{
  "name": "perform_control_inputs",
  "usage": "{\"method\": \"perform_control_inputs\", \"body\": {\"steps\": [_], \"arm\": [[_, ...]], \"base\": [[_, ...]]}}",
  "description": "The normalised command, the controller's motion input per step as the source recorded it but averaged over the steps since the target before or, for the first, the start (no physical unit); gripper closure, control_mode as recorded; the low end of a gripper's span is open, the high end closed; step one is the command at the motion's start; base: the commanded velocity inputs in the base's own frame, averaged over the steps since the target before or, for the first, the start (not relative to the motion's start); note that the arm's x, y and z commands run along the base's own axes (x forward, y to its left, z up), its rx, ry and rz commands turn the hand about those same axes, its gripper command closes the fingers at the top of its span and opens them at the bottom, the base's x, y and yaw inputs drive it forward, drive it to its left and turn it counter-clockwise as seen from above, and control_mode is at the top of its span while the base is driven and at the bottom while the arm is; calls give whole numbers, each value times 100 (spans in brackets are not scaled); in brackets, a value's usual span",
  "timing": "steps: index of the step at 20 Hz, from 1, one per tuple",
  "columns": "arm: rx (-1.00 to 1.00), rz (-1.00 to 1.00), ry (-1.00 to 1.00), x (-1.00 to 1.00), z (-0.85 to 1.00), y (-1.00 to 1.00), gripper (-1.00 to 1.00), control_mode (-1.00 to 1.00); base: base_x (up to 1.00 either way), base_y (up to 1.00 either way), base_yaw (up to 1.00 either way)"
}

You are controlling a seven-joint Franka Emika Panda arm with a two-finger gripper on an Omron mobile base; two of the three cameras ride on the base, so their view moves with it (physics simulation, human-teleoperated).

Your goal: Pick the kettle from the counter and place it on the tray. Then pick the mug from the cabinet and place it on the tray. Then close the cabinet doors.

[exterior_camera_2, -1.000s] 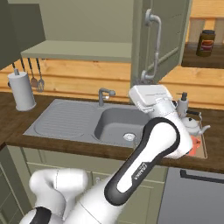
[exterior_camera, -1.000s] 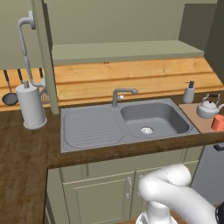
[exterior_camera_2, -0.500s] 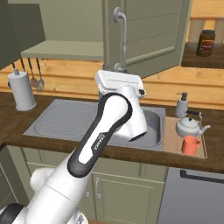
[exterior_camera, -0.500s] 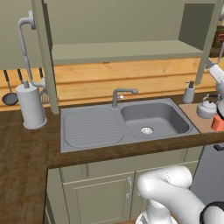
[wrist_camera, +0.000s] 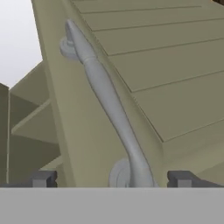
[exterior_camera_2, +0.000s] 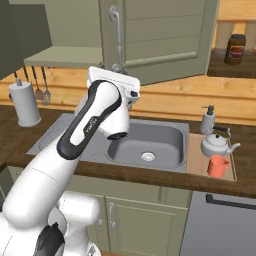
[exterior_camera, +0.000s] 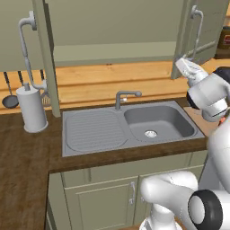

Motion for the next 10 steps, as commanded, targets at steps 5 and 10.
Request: {"method": "perform_control_inputs", "body": {"steps": [5, 10], "arm": [[0, -17, 5, 73, 7, 52, -100, -100], [0, -16, 7, 72, 9, 35, -100, -100]], "base": [[0, 0, 0], [0, 0, 0]]}}
